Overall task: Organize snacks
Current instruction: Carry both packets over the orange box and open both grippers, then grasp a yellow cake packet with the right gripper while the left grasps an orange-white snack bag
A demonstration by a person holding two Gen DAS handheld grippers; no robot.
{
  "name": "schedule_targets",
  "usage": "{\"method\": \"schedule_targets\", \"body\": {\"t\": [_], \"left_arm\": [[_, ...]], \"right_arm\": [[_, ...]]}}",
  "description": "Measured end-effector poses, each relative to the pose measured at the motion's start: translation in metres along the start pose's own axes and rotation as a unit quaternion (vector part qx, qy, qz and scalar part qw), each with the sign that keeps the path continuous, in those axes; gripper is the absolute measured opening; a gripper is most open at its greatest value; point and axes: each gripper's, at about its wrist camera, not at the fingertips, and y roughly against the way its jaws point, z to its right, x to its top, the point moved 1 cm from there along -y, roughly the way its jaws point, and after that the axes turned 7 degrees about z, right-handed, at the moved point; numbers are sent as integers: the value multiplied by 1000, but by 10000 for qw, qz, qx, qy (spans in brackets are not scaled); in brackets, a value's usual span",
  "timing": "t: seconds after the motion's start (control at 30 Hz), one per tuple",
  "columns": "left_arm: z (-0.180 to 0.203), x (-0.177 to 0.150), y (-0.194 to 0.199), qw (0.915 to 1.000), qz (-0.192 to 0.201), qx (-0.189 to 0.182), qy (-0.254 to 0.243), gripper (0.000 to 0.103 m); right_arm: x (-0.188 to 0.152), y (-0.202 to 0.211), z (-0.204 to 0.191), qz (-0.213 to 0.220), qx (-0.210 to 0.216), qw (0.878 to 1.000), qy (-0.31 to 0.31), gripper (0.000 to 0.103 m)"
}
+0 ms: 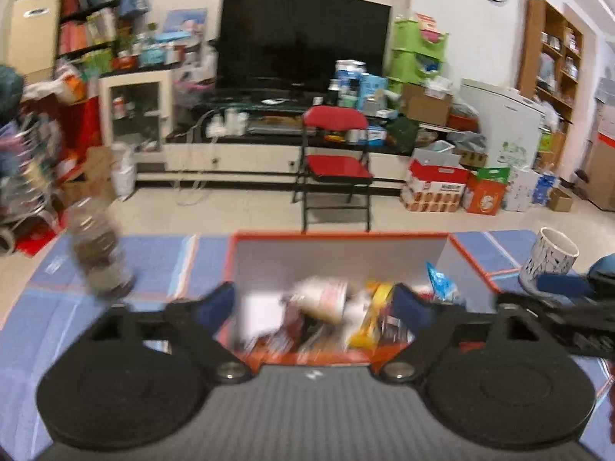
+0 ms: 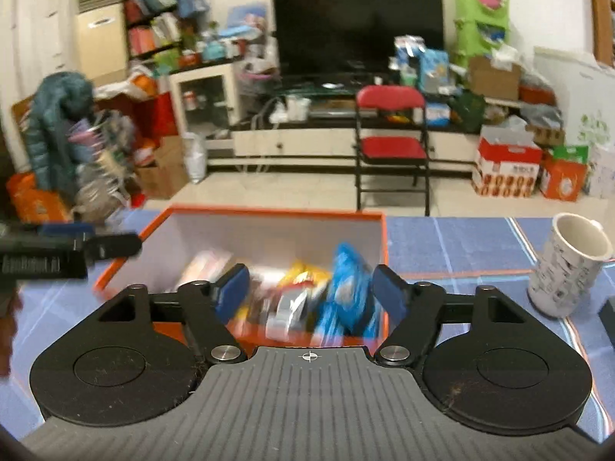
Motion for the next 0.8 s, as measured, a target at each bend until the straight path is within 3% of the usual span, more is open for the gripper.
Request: {"method": "schedule_targets", "body": {"t": [0.13, 0.23, 0.33, 0.47, 0.57, 0.67, 0.73, 0.8], "left_arm": [[-22, -38, 51, 9991, -146, 265, 283, 97], [-36, -62, 75, 9947, -409, 632, 694, 97], [-39, -80, 90, 9903, -593, 618, 1097, 97], [-24, -93, 92, 9917, -685, 577, 923, 98], [-16, -104, 87, 9893, -820, 611, 1044, 99], [-12, -114, 88, 9858, -921, 399, 1346, 100], [-10, -114, 87, 9863, -909, 428, 1306, 100], [-11, -111, 83, 9857, -909, 528, 1315, 100]], "right_arm": [[-53, 54, -11, -216, 246, 9993, 168, 62], [-77, 71, -18, -342, 325, 9983, 330, 62], [-81, 71, -27, -294, 394, 9972, 565, 62], [-82, 67, -46, -158, 499, 9954, 798, 62], [-86, 41, -47, -254, 135, 9933, 1116, 62], [-85, 15, -17, -534, -176, 9975, 428, 59], [-81, 15, -5, -474, -266, 9985, 26, 60], [-76, 22, -6, -272, 57, 9995, -142, 64]]}}
